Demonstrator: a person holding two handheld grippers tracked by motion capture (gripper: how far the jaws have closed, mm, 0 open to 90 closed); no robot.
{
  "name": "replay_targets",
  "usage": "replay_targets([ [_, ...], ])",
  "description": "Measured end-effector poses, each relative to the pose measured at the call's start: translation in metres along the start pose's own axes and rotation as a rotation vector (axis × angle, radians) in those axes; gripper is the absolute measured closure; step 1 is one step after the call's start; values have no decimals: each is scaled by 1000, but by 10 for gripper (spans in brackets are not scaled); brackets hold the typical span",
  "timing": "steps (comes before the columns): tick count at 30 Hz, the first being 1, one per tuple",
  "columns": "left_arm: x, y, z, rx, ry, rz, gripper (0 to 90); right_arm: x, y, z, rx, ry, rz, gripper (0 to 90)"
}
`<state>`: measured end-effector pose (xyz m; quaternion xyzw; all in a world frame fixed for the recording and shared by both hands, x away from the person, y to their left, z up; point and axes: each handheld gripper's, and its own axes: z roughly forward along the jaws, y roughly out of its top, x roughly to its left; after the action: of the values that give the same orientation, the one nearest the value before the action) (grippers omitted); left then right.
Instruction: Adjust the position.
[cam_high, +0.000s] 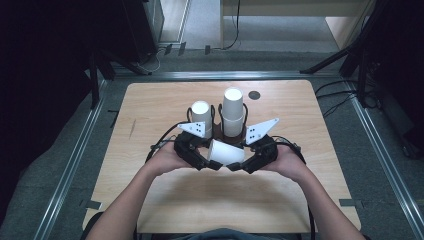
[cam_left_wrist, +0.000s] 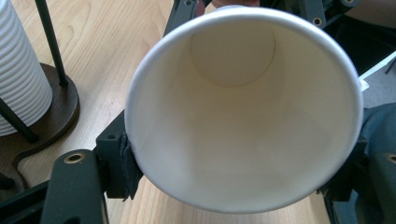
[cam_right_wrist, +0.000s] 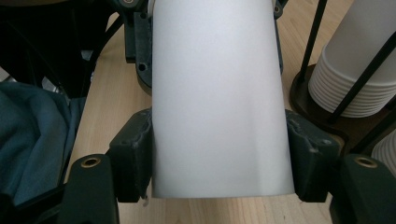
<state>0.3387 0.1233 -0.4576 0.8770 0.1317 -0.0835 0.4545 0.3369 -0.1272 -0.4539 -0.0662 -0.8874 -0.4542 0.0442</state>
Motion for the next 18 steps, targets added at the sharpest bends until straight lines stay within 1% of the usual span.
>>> replay_targets([
  [1, 0, 0, 0, 3, 6, 2, 248, 0, 0, 1, 8, 1, 5, 334],
  [2, 0, -1, 0, 5, 8, 1, 248, 0, 0, 2, 20, -8, 1, 324],
  [4, 1, -1, -3, -1, 14, -5, 247, 1, 0, 3, 42, -11, 8, 299],
  [5, 2, 0, -5, 8, 21, -10, 248, 0, -1, 3, 51, -16, 9, 294],
  [6, 2, 0, -6, 17, 32, -5, 247, 0, -2, 3, 57, -23, 15, 285],
  [7, 1, 1, -8, 31, 47, 4, 246, 0, -2, 3, 56, -30, 13, 277],
  [8, 2, 2, -10, 48, 56, 2, 246, -1, -3, 3, 57, -34, 13, 273],
  [11, 2, 3, -14, 78, 79, 6, 245, -2, -4, 3, 64, -46, 27, 267],
  [15, 2, 6, -17, 87, 80, 5, 245, -3, -5, 3, 71, -58, 37, 262],
  [18, 4, 10, -18, 109, 90, 1, 245, -3, -5, 4, 75, -69, 42, 259],
])
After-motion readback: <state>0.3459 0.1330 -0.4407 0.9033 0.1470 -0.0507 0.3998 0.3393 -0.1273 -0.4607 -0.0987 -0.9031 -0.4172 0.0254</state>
